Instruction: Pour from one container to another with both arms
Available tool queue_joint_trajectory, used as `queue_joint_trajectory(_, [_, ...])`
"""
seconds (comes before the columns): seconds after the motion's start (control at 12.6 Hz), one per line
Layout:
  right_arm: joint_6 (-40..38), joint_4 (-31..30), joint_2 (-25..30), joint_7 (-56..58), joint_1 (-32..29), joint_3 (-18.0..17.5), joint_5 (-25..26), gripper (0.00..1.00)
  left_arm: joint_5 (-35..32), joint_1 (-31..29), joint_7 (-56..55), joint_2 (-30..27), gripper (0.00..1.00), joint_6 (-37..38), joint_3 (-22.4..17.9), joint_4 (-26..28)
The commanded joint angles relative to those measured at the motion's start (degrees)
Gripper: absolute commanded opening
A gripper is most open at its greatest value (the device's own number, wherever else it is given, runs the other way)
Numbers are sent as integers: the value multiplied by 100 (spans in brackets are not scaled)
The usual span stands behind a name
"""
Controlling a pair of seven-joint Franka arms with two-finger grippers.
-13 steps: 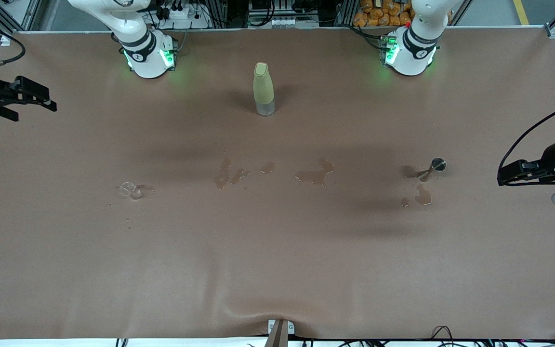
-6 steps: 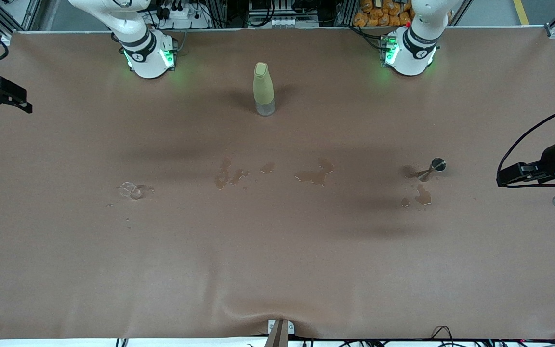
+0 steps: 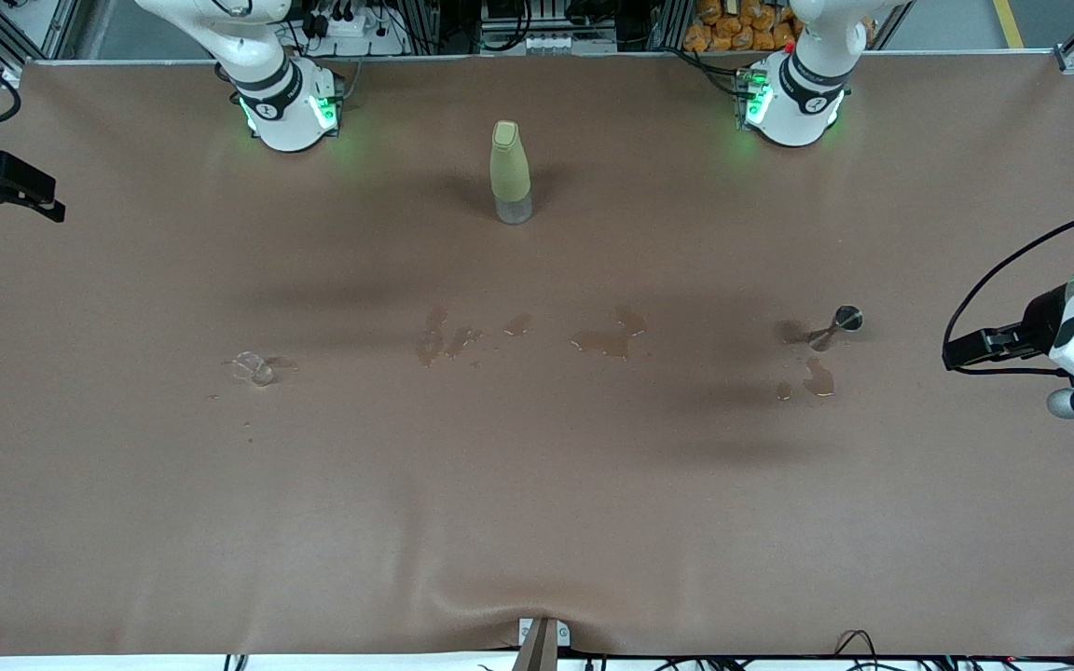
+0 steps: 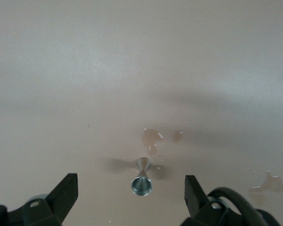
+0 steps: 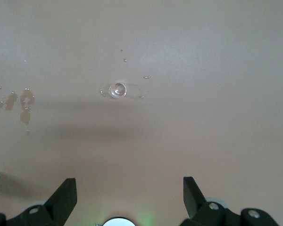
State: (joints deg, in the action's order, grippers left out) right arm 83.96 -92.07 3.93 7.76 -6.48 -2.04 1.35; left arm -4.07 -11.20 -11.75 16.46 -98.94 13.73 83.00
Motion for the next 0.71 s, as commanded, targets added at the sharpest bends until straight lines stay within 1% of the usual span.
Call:
queue_joint_trajectory(0.0, [-46, 66, -6, -257, -134, -156, 32, 100, 257, 416, 417, -406, 100, -160, -547, 94])
queue_joint_trajectory(0.08, [-37, 66, -6, -257, -108, -148, 32, 100, 319, 451, 585, -503, 100, -160, -582, 120])
queue_joint_trajectory(0.24, [15, 40, -41, -249, -81, -139, 32, 100, 406, 504, 569, -609, 100, -169, -591, 286])
queue_joint_trajectory(0.32, [59, 23, -59, -249, -3, -78, 32, 100, 511, 504, 586, -679, 100, -247, -591, 478])
queue_joint_trajectory(0.48, [94, -4, -59, -249, 208, 150, 32, 100, 512, 539, 569, -759, 100, -624, -591, 795])
queue_joint_trajectory(0.63, [112, -13, -50, -249, 209, 204, 32, 100, 539, 365, 621, -732, 100, -679, -548, 771])
